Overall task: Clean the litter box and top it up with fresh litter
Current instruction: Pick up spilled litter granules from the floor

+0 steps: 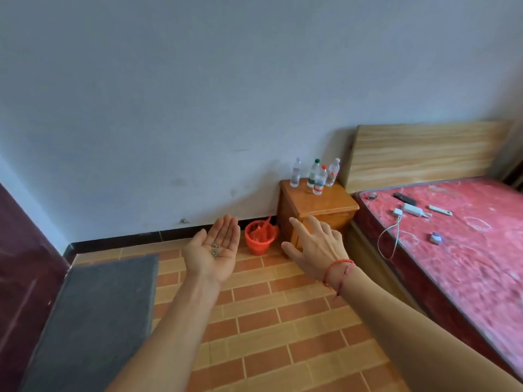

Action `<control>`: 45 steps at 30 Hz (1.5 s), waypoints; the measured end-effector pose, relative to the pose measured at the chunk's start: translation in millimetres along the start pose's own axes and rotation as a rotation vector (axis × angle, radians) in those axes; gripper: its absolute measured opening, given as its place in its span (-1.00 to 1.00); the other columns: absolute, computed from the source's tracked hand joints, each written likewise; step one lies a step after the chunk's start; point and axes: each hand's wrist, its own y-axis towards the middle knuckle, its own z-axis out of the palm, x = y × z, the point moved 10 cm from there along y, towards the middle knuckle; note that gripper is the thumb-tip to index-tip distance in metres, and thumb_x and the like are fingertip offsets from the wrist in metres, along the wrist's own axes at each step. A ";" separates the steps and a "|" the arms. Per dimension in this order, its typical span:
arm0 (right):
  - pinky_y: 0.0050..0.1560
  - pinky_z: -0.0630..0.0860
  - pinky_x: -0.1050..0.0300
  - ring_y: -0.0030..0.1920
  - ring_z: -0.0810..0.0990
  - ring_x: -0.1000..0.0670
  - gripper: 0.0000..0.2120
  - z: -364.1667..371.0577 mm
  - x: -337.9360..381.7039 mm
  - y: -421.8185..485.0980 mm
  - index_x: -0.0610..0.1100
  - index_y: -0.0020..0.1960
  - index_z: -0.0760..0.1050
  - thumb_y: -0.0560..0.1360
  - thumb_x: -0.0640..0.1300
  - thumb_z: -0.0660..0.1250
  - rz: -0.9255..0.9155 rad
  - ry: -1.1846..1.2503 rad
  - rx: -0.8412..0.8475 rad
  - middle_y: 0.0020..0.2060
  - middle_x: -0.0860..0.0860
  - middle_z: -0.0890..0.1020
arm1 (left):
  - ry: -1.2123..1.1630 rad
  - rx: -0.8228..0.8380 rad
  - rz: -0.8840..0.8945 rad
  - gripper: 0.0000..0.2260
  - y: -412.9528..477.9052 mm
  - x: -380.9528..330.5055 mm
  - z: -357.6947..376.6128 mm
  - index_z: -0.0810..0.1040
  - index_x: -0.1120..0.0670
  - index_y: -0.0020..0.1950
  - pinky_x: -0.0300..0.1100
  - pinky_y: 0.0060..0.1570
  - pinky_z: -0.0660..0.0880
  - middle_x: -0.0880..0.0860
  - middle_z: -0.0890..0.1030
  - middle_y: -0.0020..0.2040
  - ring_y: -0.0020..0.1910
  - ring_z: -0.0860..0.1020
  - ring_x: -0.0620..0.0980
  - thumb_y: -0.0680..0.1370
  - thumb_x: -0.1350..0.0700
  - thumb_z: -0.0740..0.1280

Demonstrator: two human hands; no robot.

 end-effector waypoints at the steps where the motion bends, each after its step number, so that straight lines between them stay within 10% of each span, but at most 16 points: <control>1: 0.31 0.31 -0.17 0.38 0.32 -0.20 -0.38 1.0 -4.9 0.8 0.12 0.53 0.10 0.54 0.34 0.02 0.010 -0.001 0.001 0.45 -0.13 0.29 | 0.006 -0.005 -0.005 -0.66 2.7 4.6 -0.2 0.56 0.32 0.10 0.05 0.16 0.56 0.27 0.70 -0.03 0.10 0.65 0.21 0.70 0.11 0.08; 23: 0.32 0.33 -0.20 0.38 0.34 -0.19 -0.38 50.8 -105.9 63.6 0.11 0.53 0.11 0.54 0.34 0.01 0.004 0.011 0.090 0.43 -0.14 0.31 | 0.024 -0.048 0.013 -0.67 76.6 84.0 11.8 0.56 0.31 0.09 0.04 0.18 0.54 0.26 0.71 -0.01 0.15 0.63 0.22 0.70 0.12 0.09; 45: 0.32 0.32 -0.19 0.38 0.32 -0.21 -0.38 134.9 -109.8 319.0 0.10 0.53 0.10 0.55 0.32 0.04 0.078 0.016 0.209 0.44 -0.15 0.29 | 0.032 -0.108 -0.084 -0.66 349.6 44.1 69.4 0.55 0.32 0.10 0.05 0.16 0.55 0.27 0.70 -0.01 0.13 0.63 0.22 0.71 0.12 0.08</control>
